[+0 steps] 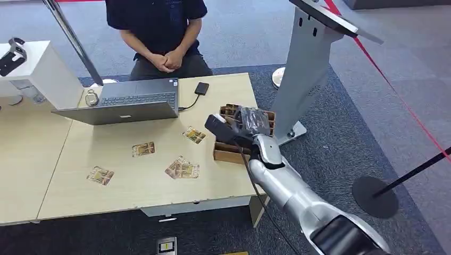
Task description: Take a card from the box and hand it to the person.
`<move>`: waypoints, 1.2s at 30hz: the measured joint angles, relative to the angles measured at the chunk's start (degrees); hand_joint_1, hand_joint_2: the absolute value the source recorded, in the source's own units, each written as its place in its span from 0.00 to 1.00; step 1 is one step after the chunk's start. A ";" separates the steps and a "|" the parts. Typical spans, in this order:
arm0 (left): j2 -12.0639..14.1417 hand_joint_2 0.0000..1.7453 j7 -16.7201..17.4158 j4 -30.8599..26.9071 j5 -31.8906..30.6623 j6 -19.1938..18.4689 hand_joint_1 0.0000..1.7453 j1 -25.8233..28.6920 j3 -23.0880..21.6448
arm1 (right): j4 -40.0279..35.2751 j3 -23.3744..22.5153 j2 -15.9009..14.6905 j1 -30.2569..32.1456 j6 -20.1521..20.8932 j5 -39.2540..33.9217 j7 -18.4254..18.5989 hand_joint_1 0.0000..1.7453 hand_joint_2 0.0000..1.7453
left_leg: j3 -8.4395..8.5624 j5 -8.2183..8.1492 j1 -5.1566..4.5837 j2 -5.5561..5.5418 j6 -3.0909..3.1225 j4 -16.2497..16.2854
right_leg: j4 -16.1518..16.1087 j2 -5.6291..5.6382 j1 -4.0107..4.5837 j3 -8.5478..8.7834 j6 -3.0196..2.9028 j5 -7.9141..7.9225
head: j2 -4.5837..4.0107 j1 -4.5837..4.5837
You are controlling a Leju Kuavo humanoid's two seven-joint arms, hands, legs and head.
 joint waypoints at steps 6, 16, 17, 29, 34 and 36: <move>-0.02 0.00 0.00 0.02 0.00 0.00 0.00 0.01 0.02 | -0.50 0.05 -0.14 0.14 0.15 0.16 0.22 0.00 1.00 | 0.00 0.00 0.00 0.00 0.00 0.00 | 0.00 0.00 0.00 0.00 0.00 0.00 | 0.00 -0.02; -0.02 0.00 0.00 0.02 0.00 0.00 0.00 0.03 0.02 | -0.51 0.05 -0.14 0.29 0.15 0.16 0.22 0.00 1.00 | 0.00 0.00 0.00 0.01 0.00 0.00 | 0.00 0.00 0.00 -0.01 0.00 0.00 | 0.00 -0.02; -0.04 0.00 0.00 0.04 -0.06 0.00 0.00 0.03 0.11 | -0.51 0.05 -0.40 0.31 0.15 0.16 0.22 0.00 1.00 | 0.00 0.00 0.00 0.01 0.00 0.00 | 0.00 0.00 0.00 -0.01 0.00 0.00 | 0.00 -0.02; -0.04 0.00 0.00 0.09 -0.15 0.00 0.00 0.05 0.17 | -1.90 0.11 -0.49 0.45 0.41 0.60 0.59 0.00 1.00 | 0.00 0.00 0.00 0.02 0.00 0.00 | 0.00 0.00 0.00 -0.01 0.00 0.00 | 0.00 -0.02; -0.04 0.00 0.00 0.09 -0.15 0.00 0.00 0.06 0.18 | -2.53 0.15 -0.66 0.51 0.50 0.79 0.72 0.00 1.00 | 0.00 0.00 0.00 0.03 0.00 0.00 | 0.00 0.00 0.00 -0.01 0.00 0.00 | 0.00 -0.02; -0.04 0.00 0.00 0.09 -0.15 0.00 0.00 0.06 0.20 | -2.70 0.15 -0.70 0.53 0.52 0.83 0.76 0.00 1.00 | 0.00 0.00 0.00 0.03 0.00 0.00 | 0.00 0.00 0.00 -0.01 0.00 0.00 | 0.00 -0.04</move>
